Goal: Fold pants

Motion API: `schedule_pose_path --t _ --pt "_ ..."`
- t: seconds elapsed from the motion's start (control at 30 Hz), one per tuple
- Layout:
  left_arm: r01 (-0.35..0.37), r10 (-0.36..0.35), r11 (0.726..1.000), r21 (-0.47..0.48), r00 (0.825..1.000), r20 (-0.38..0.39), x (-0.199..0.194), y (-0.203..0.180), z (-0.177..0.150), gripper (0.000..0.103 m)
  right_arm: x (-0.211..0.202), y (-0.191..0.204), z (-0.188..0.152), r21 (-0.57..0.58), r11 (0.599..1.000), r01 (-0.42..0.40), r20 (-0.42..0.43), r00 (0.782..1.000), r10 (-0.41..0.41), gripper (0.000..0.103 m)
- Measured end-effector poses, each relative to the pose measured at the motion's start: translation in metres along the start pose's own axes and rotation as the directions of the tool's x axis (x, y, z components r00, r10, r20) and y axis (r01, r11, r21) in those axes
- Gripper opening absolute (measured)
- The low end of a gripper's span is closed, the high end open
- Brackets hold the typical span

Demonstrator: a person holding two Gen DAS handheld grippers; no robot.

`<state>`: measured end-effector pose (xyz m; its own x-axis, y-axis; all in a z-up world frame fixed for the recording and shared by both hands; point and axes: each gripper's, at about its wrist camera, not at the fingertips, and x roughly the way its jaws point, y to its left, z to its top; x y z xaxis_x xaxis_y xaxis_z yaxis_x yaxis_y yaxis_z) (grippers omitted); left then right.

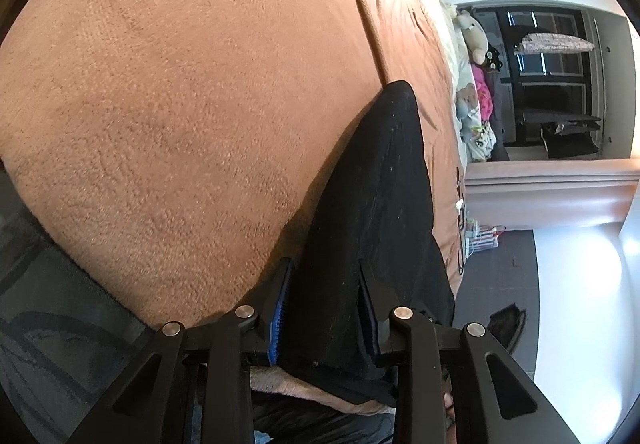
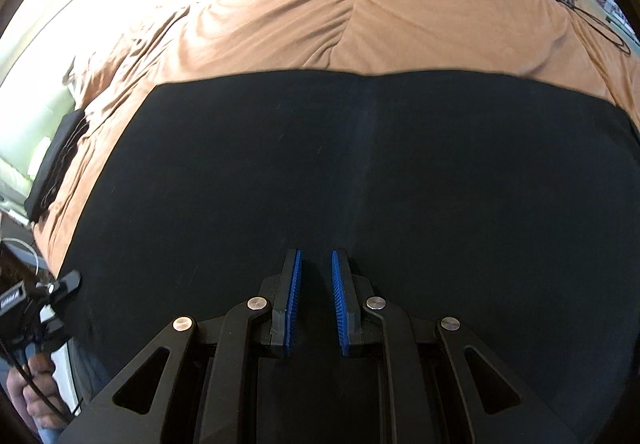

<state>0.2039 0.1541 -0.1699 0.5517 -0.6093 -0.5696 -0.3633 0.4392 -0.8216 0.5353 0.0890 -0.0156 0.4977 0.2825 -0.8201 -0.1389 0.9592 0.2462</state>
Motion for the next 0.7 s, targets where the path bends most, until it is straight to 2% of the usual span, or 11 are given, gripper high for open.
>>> schedule_pose_path --t 0.27,0.43,0.57,0.7 --pt "-0.005 0.005 1.0 0.01 1.0 -0.006 -0.001 -0.001 -0.005 0.032 -0.021 0.004 -0.036 0.008 1.0 -0.028 0.018 0.999 0.028 0.012" --pt "-0.007 0.007 1.0 0.02 1.0 -0.005 -0.003 -0.002 -0.006 0.032 -0.026 0.003 -0.053 0.029 0.996 -0.084 0.005 0.996 0.084 0.012" --pt "0.009 -0.009 0.999 0.043 1.0 -0.001 -0.004 -0.009 -0.008 0.02 -0.03 0.0 -0.062 0.048 0.992 -0.114 -0.006 0.993 0.114 0.012" --pt "0.027 -0.027 0.997 0.067 1.0 0.003 -0.007 -0.02 -0.01 0.015 -0.03 -0.004 -0.07 0.062 0.988 -0.14 -0.01 0.99 0.14 0.012"
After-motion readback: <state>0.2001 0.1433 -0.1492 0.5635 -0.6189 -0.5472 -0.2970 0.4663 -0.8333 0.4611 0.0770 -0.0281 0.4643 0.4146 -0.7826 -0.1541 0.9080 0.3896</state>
